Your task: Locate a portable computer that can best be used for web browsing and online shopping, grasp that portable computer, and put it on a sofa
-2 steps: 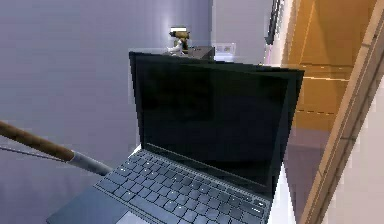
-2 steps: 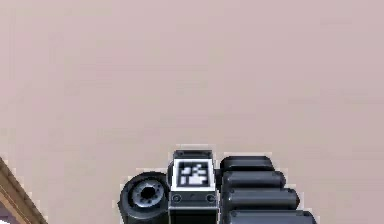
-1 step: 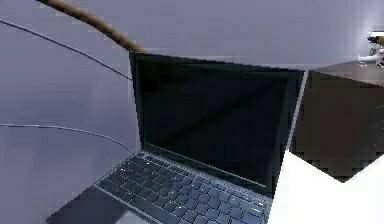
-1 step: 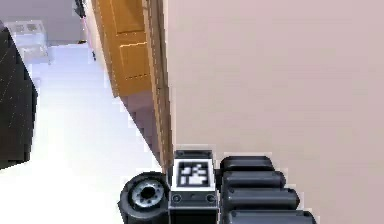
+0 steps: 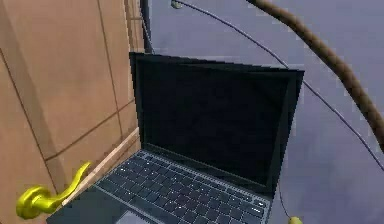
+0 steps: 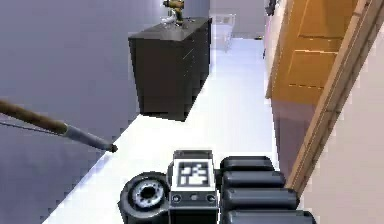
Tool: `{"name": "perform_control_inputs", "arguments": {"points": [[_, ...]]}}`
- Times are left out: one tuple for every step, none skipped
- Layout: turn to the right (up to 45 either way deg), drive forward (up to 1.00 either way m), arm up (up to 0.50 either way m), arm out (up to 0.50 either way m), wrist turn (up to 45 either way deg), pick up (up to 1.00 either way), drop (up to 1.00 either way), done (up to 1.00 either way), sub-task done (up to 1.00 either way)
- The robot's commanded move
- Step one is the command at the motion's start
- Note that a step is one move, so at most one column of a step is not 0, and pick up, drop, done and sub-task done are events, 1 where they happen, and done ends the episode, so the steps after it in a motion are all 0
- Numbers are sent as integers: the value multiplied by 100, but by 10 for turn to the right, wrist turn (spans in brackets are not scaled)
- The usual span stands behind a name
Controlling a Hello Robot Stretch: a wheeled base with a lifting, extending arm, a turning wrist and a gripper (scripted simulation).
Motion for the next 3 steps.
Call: {"name": "perform_control_inputs", "arguments": {"points": [[-450, 0, 0, 0, 0, 0, 0, 0, 0], [-450, 0, 0, 0, 0, 0, 0, 0, 0], [-90, 0, 0, 0, 0, 0, 0, 0, 0]]}}
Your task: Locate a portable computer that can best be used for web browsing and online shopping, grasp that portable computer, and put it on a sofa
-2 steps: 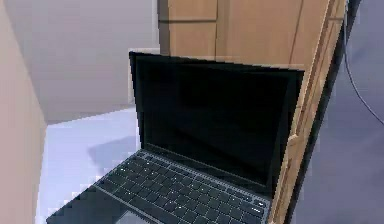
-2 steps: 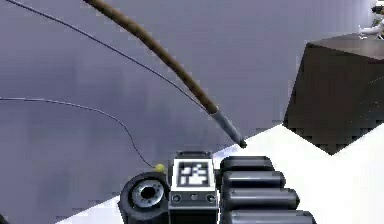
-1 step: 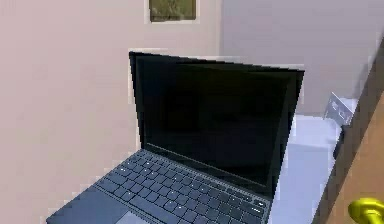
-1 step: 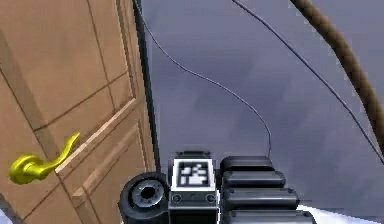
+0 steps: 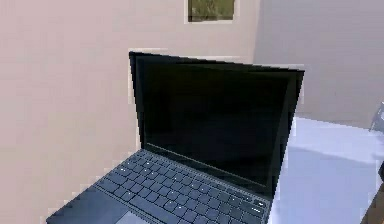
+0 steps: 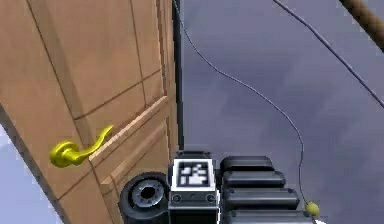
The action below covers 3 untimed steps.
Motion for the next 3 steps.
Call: {"name": "perform_control_inputs", "arguments": {"points": [[0, 30, 0, 0, 0, 0, 0, 0, 0], [210, 0, 0, 0, 0, 0, 0, 0, 0], [0, 75, 0, 0, 0, 0, 0, 0, 0]]}}
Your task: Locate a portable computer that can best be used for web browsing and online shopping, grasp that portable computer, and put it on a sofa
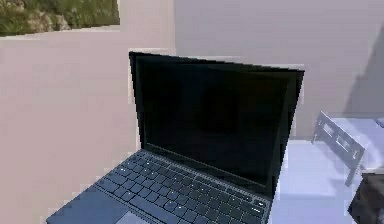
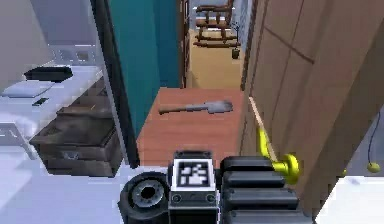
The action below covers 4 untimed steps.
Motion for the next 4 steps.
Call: {"name": "perform_control_inputs", "arguments": {"points": [[450, 0, 0, 0, 0, 0, 0, 0, 0], [0, 45, 0, 0, 0, 0, 0, 0, 0], [450, 0, 0, 0, 0, 0, 0, 0, 0], [240, 0, 0, 0, 0, 0, 0, 0, 0]]}}
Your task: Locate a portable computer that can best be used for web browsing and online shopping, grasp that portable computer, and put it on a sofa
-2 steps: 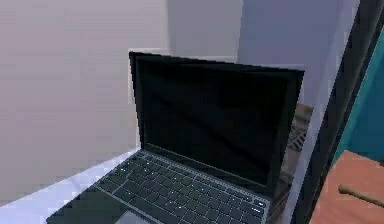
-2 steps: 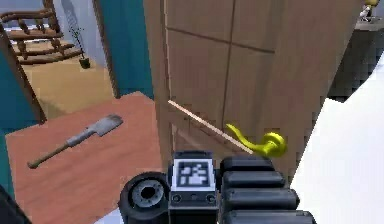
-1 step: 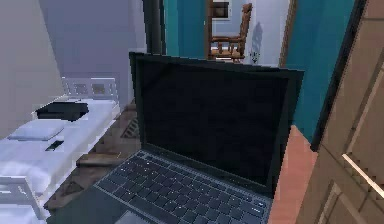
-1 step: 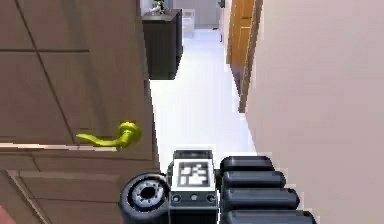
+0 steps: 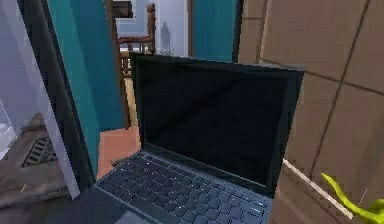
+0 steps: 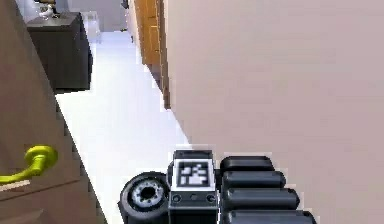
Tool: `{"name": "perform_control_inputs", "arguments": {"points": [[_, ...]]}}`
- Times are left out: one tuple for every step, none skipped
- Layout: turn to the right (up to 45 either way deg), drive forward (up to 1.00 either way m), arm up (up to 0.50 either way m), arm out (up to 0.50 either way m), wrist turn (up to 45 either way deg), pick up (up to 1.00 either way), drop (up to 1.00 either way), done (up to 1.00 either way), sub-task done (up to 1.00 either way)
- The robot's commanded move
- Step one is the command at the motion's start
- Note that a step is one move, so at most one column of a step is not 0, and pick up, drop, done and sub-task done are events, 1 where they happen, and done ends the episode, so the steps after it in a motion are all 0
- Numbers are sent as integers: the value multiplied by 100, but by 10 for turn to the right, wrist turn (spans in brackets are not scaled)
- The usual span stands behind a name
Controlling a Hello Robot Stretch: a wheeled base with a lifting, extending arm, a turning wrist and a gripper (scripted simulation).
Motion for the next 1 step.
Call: {"name": "perform_control_inputs", "arguments": {"points": [[0, 55, 0, 0, 0, 0, 0, 0, 0]]}}
